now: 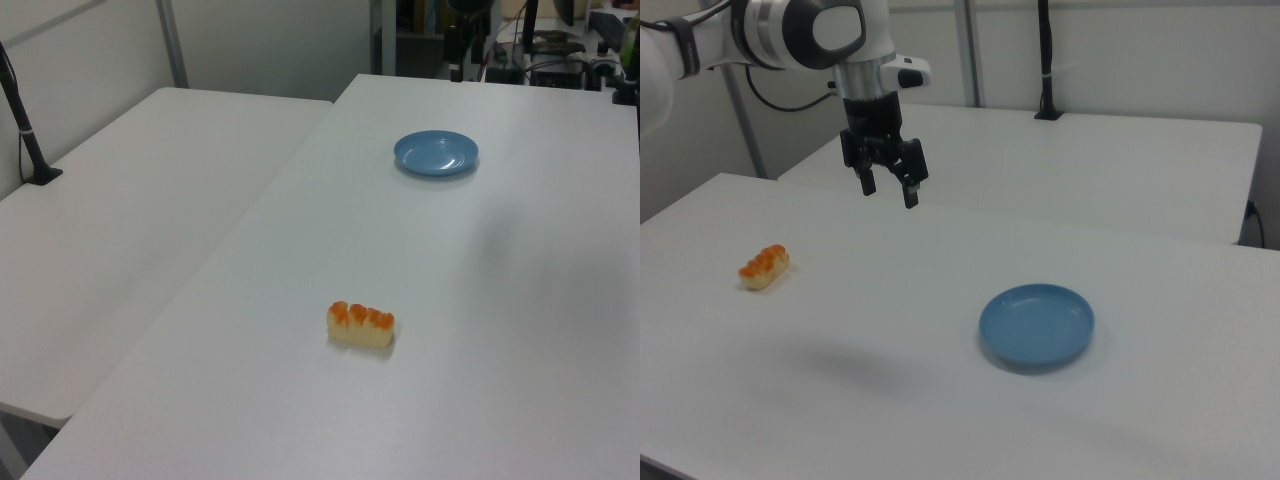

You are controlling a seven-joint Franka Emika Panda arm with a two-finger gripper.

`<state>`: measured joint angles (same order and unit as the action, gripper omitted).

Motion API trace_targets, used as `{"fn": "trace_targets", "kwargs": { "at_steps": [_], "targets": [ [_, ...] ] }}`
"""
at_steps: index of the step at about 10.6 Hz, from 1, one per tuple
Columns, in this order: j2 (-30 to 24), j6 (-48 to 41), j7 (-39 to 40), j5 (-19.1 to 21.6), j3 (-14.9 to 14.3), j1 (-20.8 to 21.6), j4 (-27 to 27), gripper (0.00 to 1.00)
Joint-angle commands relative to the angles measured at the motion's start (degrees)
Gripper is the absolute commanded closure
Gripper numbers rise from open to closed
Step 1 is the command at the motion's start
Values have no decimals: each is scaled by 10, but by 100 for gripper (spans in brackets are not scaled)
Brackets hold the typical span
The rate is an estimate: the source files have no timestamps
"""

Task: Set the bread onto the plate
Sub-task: 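Move the open gripper over the bread roll and lower onto it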

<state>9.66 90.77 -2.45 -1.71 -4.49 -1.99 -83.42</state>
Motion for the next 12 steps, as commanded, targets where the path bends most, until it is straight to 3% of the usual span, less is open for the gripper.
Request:
{"fn": "trace_targets", "kwargs": {
  "at_steps": [1,7,10,12],
  "targets": [
    [-15,-2,-3,-5,-14,15,-16,0],
    [-12,-4,-3,-4,-14,47,-16,0],
    [16,5,-37,1,-25,135,-12,0],
    [61,79,-119,22,-25,205,-11,0]
  ]
}}
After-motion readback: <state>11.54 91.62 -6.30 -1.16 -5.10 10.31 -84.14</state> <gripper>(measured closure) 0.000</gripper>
